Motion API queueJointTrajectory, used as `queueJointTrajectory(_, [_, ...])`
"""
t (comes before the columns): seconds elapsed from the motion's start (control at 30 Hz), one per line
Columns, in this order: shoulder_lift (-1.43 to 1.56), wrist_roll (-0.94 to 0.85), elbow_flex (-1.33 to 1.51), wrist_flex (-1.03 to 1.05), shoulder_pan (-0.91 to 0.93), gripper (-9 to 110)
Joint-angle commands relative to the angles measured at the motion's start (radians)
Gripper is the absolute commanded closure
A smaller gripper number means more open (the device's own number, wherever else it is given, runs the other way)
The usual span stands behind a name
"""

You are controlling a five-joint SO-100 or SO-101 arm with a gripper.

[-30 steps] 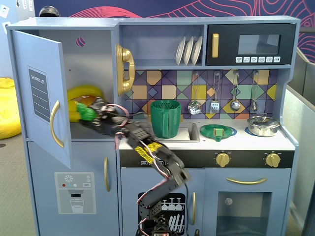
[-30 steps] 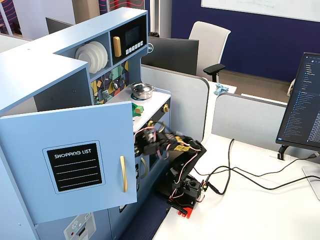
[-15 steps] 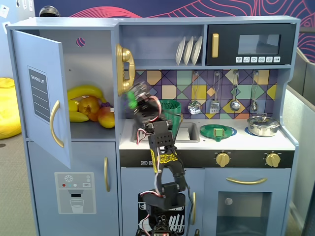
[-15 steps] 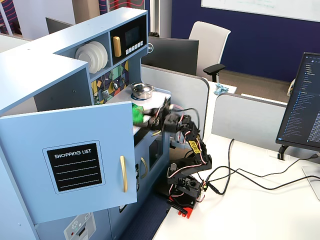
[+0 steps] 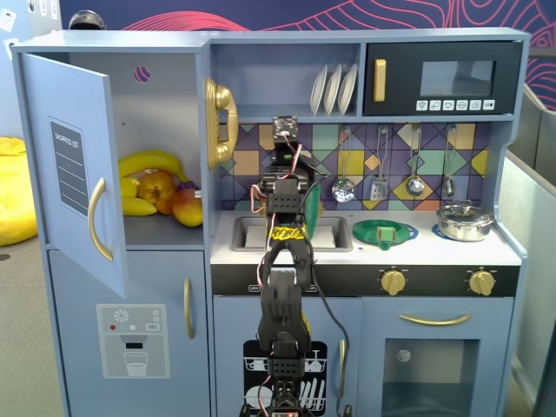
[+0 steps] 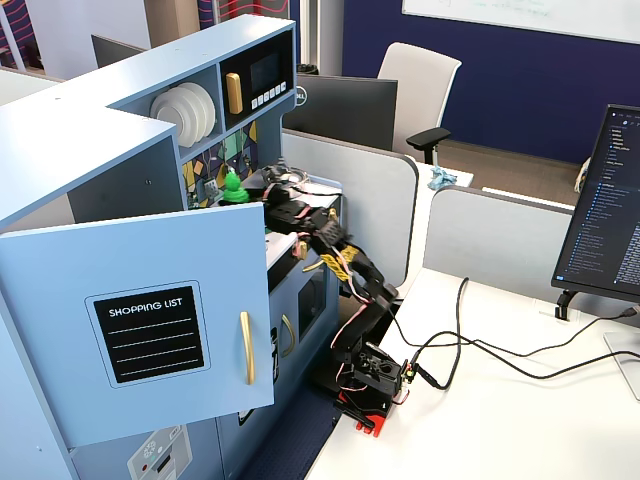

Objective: Pick up the green pineapple from the left cabinet and place it in the green recipient

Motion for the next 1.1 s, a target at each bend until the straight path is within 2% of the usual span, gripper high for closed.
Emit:
queueJointTrajectory(0.0, [-0.106, 0.017, -0.114, -0.092, 0.025, 101])
queueJointTrajectory(0.2, [-0.259, 0.023, -0.216, -0.164, 0.015, 101])
queueJointTrajectory(0.37, [-0.39, 0.015, -0.35, -0.138, 0.012, 101])
queueJointTrajectory(0.53, [-0.407, -0.002, -0.354, -0.118, 0.006, 101])
queueJointTrajectory(0.57, [-0.407, 0.005, -0.354, -0.12, 0.005, 97])
queueJointTrajectory(0.63, [-0.411, 0.032, -0.353, -0.135, 0.006, 76])
queueJointTrajectory(0.67, [-0.413, 0.028, -0.344, -0.144, 0.006, 70])
queueJointTrajectory(0.8, [-0.394, 0.074, -0.267, -0.21, 0.0, 54])
queueJointTrajectory(1.07, [-0.388, 0.084, -0.239, -0.268, -0.021, 52])
